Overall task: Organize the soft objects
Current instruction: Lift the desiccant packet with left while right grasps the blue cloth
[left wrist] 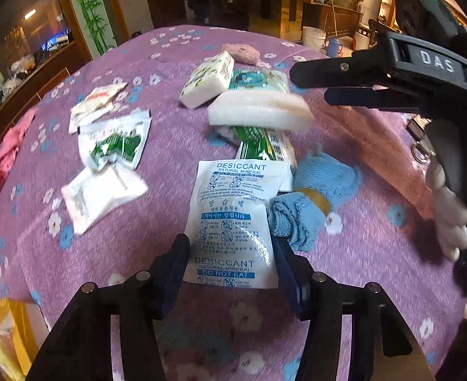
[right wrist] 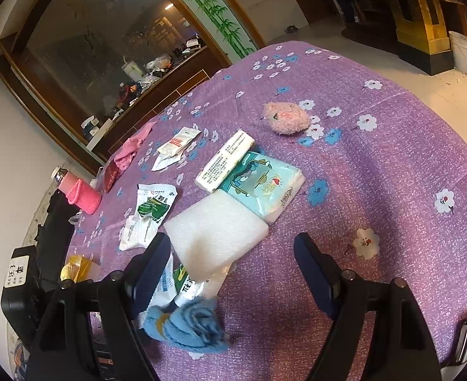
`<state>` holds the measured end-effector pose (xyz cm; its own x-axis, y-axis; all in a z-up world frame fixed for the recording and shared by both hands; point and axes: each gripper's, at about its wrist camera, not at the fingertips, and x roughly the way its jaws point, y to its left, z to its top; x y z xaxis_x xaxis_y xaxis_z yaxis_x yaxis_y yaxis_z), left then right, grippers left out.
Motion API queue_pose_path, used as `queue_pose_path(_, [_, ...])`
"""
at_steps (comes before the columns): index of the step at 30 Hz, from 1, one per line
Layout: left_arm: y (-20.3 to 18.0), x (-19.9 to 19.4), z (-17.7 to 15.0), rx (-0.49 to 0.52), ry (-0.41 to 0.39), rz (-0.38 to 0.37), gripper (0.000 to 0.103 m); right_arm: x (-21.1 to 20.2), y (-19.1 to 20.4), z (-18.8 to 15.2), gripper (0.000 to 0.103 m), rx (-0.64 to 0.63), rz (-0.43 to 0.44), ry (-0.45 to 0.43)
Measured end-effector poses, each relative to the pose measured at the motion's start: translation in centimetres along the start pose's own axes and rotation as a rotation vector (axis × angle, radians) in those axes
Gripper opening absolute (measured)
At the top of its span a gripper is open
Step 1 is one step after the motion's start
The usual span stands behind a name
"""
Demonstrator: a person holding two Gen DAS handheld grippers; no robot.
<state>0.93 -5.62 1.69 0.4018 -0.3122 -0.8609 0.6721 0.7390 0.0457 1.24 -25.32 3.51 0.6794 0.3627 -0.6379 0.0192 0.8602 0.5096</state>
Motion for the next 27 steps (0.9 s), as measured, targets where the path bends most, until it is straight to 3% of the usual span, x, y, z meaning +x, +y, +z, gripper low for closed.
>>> queue_pose_path(2, [-0.1, 0.3, 0.4, -0.020, -0.011, -0.001, 0.054, 0.0, 0.1, 0.0, 0.079, -0.005, -0.002, 0.000])
queue_pose_path(5, [0.0, -0.6, 0.4, -0.068, -0.036, -0.003, 0.032, 0.0, 0.0, 0.0, 0.079, -0.009, -0.007, -0.002])
queue_pose_path(7, [0.1, -1.7, 0.0, -0.090, -0.063, 0.007, 0.028, 0.1, 0.0, 0.0, 0.079, -0.010, -0.010, 0.001])
queue_pose_path(15, [0.9, -6.0, -4.9, -0.218, -0.102, -0.014, 0.028, 0.4, 0.2, -0.3, 0.079, -0.027, -0.030, 0.014])
queue_pose_path(18, [0.2, -6.8, -6.4, -0.222, -0.086, 0.035, 0.033, 0.6, 0.4, -0.5, 0.079, -0.038, -0.036, 0.024])
queue_pose_path(20, [-0.2, -6.7, -6.7, -0.210, -0.085, 0.078, 0.058, 0.7, 0.6, -0.5, 0.079, -0.047, -0.037, 0.027])
queue_pose_path(22, [-0.4, -6.2, -6.6, -0.202, -0.081, 0.123, 0.068, 0.7, 0.8, -0.6, 0.079, -0.056, -0.036, 0.031])
queue_pose_path(27, [-2.0, -3.4, -5.6, -0.137, -0.063, 0.132, 0.072, 1.0, 0.9, -0.7, 0.079, -0.066, -0.029, 0.043])
